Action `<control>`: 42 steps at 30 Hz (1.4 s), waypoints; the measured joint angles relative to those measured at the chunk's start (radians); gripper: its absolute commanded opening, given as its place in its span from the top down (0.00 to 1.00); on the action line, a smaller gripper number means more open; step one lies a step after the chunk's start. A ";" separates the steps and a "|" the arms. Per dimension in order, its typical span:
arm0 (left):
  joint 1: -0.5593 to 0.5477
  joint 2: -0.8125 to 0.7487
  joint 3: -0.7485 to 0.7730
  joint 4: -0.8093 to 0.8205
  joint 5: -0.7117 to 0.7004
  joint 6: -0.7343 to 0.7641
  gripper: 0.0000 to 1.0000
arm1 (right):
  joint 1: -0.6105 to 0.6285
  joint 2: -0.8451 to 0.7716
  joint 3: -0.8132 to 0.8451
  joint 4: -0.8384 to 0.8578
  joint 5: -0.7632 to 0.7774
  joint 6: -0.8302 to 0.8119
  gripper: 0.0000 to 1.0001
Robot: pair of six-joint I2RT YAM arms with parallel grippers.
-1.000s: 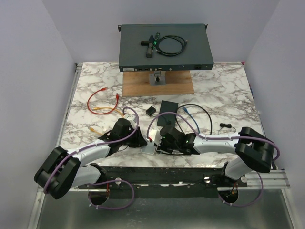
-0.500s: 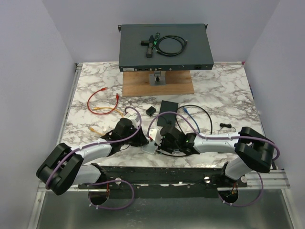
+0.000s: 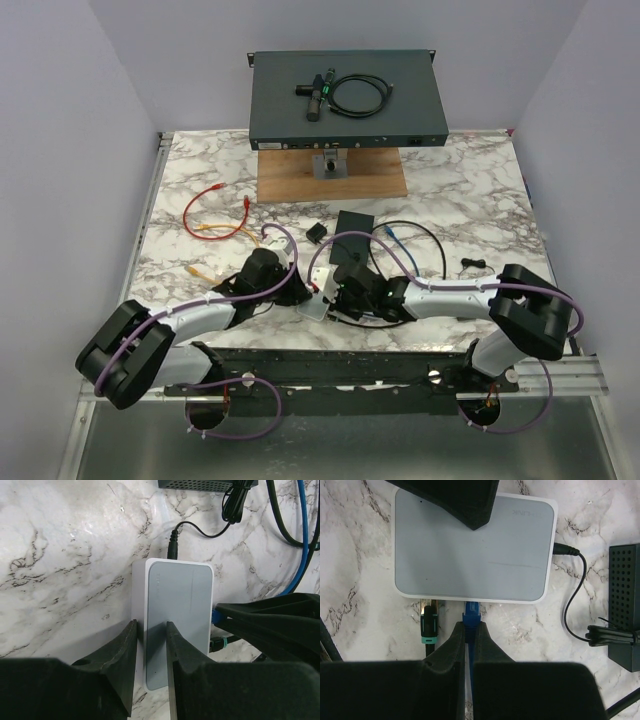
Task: Insert the plug into the switch port
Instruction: Insert the connector into the switch port.
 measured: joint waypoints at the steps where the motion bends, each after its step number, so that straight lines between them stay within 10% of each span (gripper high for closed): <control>1: -0.002 -0.003 -0.001 -0.002 -0.006 0.000 0.74 | 0.000 0.000 0.000 0.001 0.002 0.000 0.99; 24: -0.046 -0.185 -0.004 -0.184 -0.060 -0.084 0.30 | 0.008 -0.096 -0.074 0.125 0.006 0.050 0.99; 42: -0.051 -0.484 0.011 -0.357 -0.108 -0.160 0.23 | 0.010 -0.336 -0.104 0.129 0.268 0.066 0.99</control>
